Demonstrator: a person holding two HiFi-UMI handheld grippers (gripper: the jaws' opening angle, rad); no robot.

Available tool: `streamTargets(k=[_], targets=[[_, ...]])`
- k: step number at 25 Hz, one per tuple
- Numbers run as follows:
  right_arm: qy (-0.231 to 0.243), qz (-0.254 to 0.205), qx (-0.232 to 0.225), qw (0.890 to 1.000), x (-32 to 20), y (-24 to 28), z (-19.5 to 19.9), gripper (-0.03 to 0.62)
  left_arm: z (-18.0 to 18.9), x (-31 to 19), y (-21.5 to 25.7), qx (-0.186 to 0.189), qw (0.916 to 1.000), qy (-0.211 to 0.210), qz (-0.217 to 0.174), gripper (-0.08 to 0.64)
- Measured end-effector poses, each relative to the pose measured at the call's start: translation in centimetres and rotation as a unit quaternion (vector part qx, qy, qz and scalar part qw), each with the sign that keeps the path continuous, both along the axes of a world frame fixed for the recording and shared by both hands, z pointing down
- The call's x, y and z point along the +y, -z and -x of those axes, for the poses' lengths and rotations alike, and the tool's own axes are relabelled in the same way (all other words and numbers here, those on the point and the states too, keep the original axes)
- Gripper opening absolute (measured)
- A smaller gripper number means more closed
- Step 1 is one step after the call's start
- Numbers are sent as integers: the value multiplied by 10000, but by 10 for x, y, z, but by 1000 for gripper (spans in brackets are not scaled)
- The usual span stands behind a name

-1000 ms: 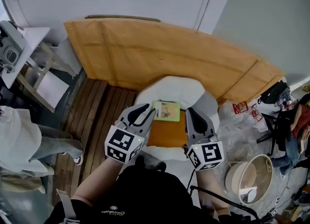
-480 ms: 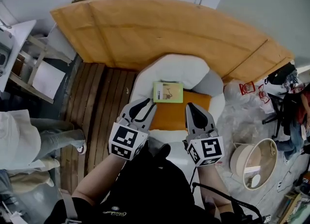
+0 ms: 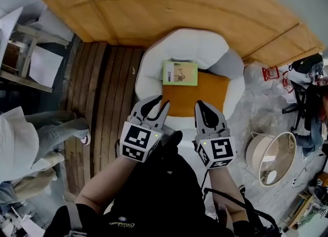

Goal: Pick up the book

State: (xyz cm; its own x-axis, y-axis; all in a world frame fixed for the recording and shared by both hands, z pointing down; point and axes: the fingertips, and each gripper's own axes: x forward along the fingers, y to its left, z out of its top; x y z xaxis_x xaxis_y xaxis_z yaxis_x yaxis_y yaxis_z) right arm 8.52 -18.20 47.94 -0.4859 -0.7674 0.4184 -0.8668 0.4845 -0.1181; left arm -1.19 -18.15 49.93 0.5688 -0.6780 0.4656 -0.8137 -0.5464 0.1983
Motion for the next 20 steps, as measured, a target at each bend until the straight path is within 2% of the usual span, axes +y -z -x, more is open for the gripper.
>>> streamTargets(k=[10, 20], targets=[[-71, 151, 68, 9998, -15, -23, -4, 5, -5, -17, -25, -66, 9999, 8, 158, 92], [-235, 512, 243, 9981, -46, -78, -17, 5, -12, -47, -77, -105, 9983, 143, 560, 104]])
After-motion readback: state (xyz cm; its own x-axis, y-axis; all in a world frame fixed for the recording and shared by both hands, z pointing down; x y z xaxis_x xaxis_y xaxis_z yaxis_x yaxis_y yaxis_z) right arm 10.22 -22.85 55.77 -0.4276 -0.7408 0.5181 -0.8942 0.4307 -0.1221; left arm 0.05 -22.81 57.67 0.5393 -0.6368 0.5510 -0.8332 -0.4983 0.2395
